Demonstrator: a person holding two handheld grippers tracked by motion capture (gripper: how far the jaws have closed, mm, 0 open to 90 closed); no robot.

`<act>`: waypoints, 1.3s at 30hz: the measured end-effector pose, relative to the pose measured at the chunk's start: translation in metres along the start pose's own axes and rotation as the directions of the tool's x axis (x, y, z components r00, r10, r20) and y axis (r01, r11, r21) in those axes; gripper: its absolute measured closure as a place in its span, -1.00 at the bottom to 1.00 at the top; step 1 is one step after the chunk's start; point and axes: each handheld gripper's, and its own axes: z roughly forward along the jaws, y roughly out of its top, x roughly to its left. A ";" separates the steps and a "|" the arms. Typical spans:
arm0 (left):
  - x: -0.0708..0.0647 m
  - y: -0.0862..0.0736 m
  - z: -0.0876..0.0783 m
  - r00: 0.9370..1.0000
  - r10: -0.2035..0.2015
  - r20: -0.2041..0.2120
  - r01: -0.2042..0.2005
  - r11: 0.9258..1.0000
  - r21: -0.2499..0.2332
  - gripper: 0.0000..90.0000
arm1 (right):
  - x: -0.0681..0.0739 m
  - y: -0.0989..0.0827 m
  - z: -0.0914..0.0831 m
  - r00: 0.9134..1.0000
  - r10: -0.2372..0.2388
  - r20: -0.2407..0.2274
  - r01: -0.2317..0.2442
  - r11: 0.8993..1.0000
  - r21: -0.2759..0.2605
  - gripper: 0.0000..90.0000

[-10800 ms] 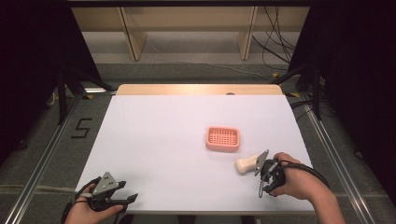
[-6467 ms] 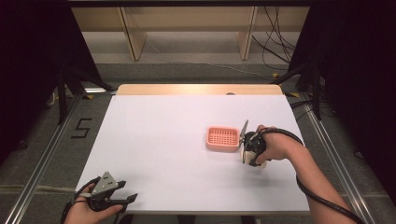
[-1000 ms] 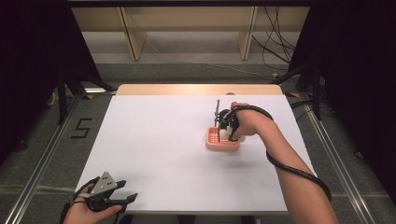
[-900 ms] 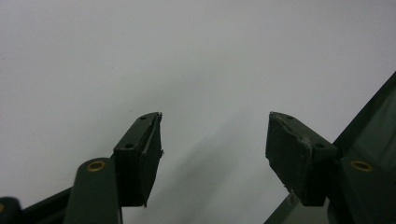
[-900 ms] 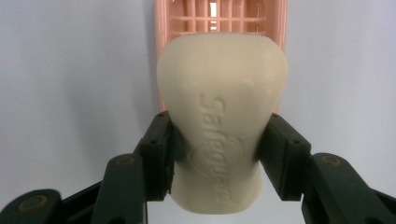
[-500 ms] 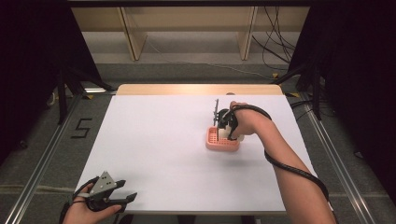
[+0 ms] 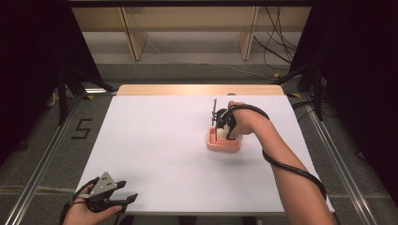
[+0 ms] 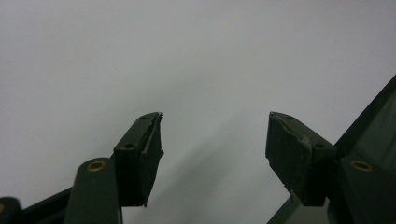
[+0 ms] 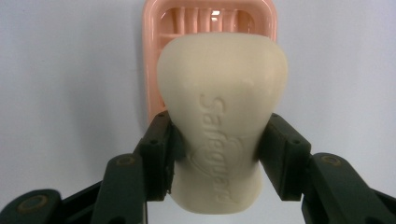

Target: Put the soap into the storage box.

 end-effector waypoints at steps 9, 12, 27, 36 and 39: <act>0.000 0.000 0.002 1.000 0.002 0.007 -0.001 1.000 -0.010 -0.21 | 0.001 0.006 0.002 0.999 0.025 -0.021 -0.025 1.000 0.011 0.13; -0.001 0.000 0.002 1.000 -0.008 -0.006 0.008 1.000 0.002 -0.21 | 0.000 0.007 0.003 1.000 0.011 -0.013 -0.011 1.000 0.000 0.13; 0.000 0.000 0.001 1.000 -0.012 0.001 0.012 1.000 0.000 -0.21 | -0.003 0.015 0.007 1.000 -0.028 0.002 0.028 1.000 0.004 0.13; 0.000 0.000 0.001 1.000 -0.021 0.005 0.021 1.000 0.003 -0.21 | -0.002 0.018 0.011 1.000 -0.010 -0.014 0.009 1.000 -0.010 0.12; 0.000 0.000 0.001 1.000 -0.017 0.006 0.017 1.000 -0.005 -0.21 | 0.000 0.019 0.011 0.999 0.038 -0.026 -0.037 0.999 0.015 0.12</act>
